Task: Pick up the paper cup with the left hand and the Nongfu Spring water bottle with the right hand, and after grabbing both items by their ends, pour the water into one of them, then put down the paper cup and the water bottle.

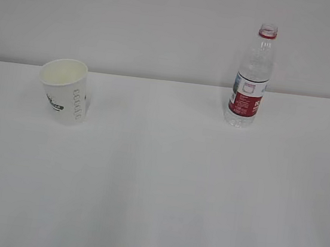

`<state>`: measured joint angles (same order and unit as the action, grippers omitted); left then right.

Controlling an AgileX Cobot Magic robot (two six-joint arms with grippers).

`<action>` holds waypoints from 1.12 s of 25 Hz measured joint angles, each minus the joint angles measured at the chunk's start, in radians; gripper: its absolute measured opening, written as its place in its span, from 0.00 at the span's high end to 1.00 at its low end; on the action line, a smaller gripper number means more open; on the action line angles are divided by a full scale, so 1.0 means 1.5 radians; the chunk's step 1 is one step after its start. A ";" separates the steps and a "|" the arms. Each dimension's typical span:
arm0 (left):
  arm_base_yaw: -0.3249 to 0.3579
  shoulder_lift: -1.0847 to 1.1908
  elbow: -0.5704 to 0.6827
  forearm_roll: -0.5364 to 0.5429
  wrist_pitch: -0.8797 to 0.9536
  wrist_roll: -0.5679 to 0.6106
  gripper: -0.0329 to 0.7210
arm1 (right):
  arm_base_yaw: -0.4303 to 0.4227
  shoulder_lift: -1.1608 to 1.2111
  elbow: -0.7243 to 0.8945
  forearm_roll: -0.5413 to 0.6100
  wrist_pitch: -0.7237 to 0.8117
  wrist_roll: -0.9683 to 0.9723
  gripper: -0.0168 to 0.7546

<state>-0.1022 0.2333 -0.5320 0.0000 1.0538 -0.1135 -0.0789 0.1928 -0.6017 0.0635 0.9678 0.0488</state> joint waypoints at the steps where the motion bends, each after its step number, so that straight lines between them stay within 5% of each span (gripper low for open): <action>1: 0.000 0.008 0.000 0.000 -0.009 0.000 0.33 | 0.000 0.005 0.000 0.000 -0.009 0.000 0.24; 28: 0.000 0.155 -0.004 0.067 -0.344 0.000 0.34 | 0.000 0.110 0.000 -0.009 -0.209 -0.019 0.24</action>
<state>-0.1022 0.4665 -0.5380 0.1000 0.5380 -0.1135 -0.0789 0.3585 -0.6017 0.0506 0.6542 0.0208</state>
